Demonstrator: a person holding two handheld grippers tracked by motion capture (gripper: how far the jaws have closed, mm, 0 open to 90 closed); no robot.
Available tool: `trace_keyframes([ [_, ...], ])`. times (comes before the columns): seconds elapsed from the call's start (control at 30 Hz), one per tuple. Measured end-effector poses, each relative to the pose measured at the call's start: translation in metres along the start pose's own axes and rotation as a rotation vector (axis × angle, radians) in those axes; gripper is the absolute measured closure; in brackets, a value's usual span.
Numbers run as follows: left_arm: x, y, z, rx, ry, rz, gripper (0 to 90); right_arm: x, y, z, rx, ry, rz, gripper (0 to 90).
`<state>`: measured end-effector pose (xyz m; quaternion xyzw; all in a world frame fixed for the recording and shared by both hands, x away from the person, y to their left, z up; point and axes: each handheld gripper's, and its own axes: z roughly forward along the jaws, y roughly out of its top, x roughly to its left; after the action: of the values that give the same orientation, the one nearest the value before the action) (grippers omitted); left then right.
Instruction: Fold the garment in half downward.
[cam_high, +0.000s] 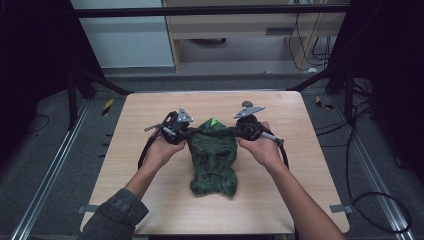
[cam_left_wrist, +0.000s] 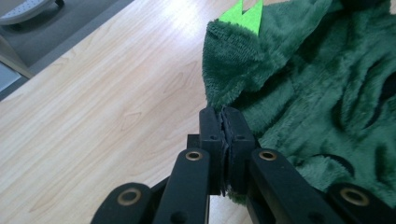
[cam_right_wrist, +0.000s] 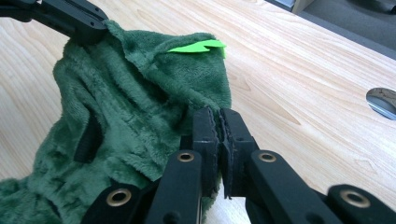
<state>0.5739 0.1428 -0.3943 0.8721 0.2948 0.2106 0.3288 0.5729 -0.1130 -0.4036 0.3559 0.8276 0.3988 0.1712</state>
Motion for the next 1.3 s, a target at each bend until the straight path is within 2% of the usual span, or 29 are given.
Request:
trace_keyframes([
  [0.13, -0.002, -0.001, 0.001, 0.005, -0.002, 0.014, 88.2, 0.001, 0.0, 0.002, 0.004, 0.006, -0.002, 86.1],
  [0.23, -0.001, -0.001, 0.002, 0.004, 0.0, 0.006, 88.2, 0.0, -0.002, 0.003, 0.013, 0.005, -0.004, 86.1],
  [0.4, 0.004, 0.004, 0.007, 0.002, 0.014, -0.006, 88.2, -0.006, -0.001, 0.007, 0.008, 0.0, 0.035, 86.0],
  [0.5, 0.003, 0.005, 0.008, 0.006, 0.016, -0.002, 88.1, -0.008, -0.002, 0.011, 0.013, -0.007, 0.043, 86.0],
  [0.63, -0.004, 0.0, 0.007, -0.009, 0.029, 0.018, 88.0, -0.006, -0.008, 0.012, 0.024, -0.015, 0.018, 86.0],
  [0.93, -0.019, -0.019, 0.001, -0.044, 0.036, 0.025, 87.8, 0.014, -0.028, 0.001, -0.013, 0.004, -0.023, 85.8],
  [1.0, -0.023, -0.025, -0.001, -0.057, 0.03, 0.009, 87.8, 0.019, -0.031, 0.0, -0.019, 0.013, -0.028, 85.8],
  [1.3, -0.04, -0.045, -0.007, -0.086, 0.015, 0.016, 87.6, 0.032, -0.049, -0.007, -0.03, 0.028, -0.058, 85.4],
])
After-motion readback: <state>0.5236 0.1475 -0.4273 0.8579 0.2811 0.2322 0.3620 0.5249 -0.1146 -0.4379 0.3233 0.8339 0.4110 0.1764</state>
